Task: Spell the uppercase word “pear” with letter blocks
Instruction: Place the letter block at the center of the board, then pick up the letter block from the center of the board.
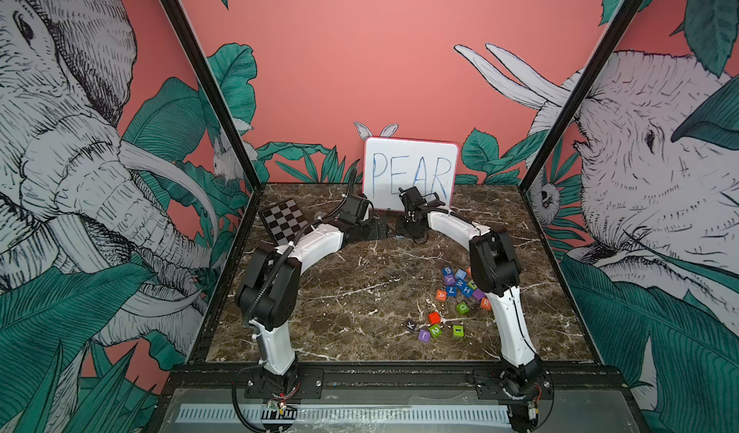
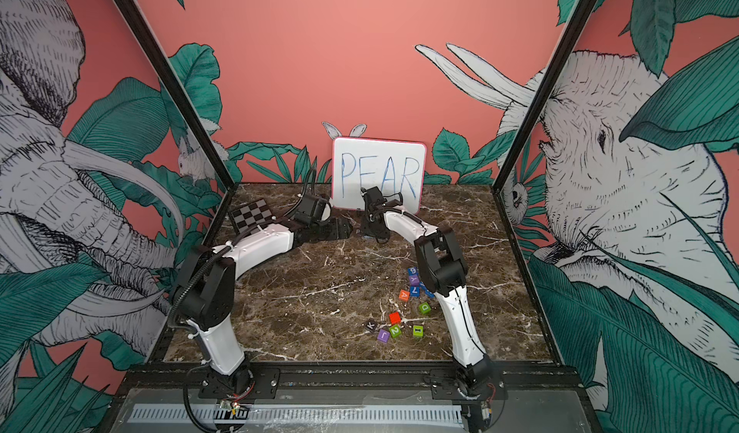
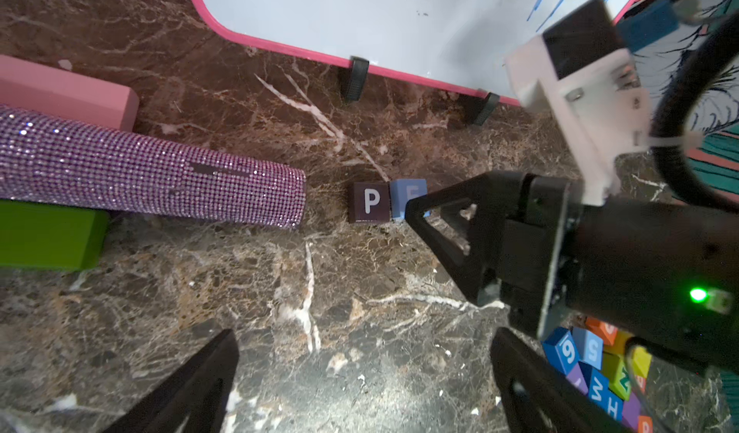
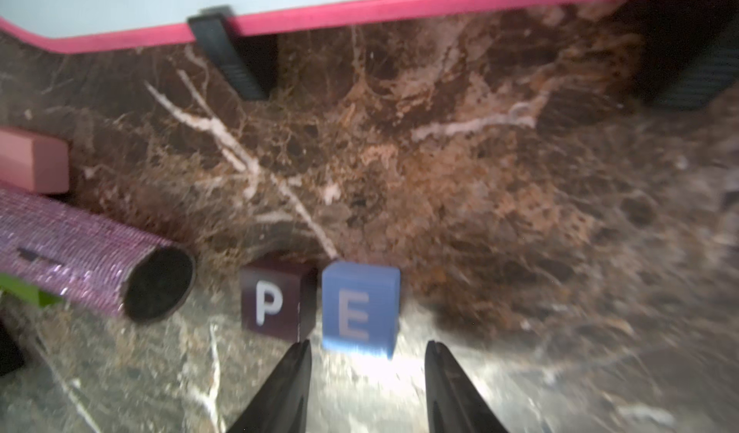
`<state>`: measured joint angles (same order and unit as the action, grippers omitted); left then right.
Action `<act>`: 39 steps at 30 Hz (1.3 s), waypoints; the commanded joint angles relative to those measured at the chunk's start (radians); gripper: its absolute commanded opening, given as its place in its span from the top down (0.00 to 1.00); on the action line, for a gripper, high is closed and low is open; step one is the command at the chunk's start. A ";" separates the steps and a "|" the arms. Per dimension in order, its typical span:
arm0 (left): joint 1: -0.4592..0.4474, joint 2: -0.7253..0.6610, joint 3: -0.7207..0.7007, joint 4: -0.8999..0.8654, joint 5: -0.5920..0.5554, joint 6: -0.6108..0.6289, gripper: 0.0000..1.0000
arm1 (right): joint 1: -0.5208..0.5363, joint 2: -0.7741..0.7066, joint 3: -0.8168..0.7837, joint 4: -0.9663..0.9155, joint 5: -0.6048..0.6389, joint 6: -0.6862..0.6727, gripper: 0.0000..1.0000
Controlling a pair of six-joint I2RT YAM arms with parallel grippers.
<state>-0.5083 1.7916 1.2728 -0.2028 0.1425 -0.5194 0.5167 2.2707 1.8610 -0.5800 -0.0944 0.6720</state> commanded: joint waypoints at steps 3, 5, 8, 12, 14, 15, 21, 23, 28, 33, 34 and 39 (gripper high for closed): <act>-0.005 -0.102 -0.039 -0.043 0.005 0.011 0.01 | 0.011 -0.161 -0.124 0.059 0.012 -0.076 0.47; -0.013 -0.124 -0.059 -0.049 -0.010 0.027 0.01 | 0.013 -0.210 -0.206 0.110 0.012 -0.087 0.44; -0.026 -0.149 -0.087 -0.050 -0.024 0.030 0.01 | 0.017 -0.271 -0.306 0.182 0.002 -0.110 0.40; -0.057 -0.177 -0.114 -0.051 -0.049 0.027 0.01 | 0.018 -0.312 -0.358 0.194 0.033 -0.146 0.30; -0.069 -0.193 -0.131 -0.045 -0.047 0.025 0.01 | 0.019 -0.317 -0.361 0.175 0.054 -0.158 0.21; -0.076 -0.204 -0.144 -0.029 -0.046 0.022 0.01 | 0.019 -0.324 -0.372 0.177 0.060 -0.160 0.16; -0.108 -0.227 -0.183 0.006 -0.035 -0.005 0.01 | 0.029 -0.384 -0.446 0.209 0.085 -0.187 0.01; -0.113 -0.224 -0.196 0.026 -0.024 -0.012 0.01 | 0.031 -0.398 -0.464 0.212 0.091 -0.195 0.01; -0.120 -0.222 -0.212 0.067 -0.004 -0.019 0.01 | 0.035 -0.457 -0.542 0.291 0.094 -0.192 0.01; -0.121 -0.231 -0.210 0.072 0.001 -0.006 0.01 | 0.041 -0.475 -0.589 0.295 0.089 -0.199 0.01; -0.120 -0.234 -0.211 0.074 0.001 -0.004 0.01 | 0.043 -0.476 -0.589 0.291 0.087 -0.201 0.01; -0.120 -0.245 -0.220 0.072 -0.006 0.001 0.01 | 0.052 -0.476 -0.580 0.253 0.085 -0.216 0.01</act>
<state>-0.6262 1.6020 1.0702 -0.1478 0.1390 -0.5224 0.5587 1.8191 1.2758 -0.3206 -0.0174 0.4755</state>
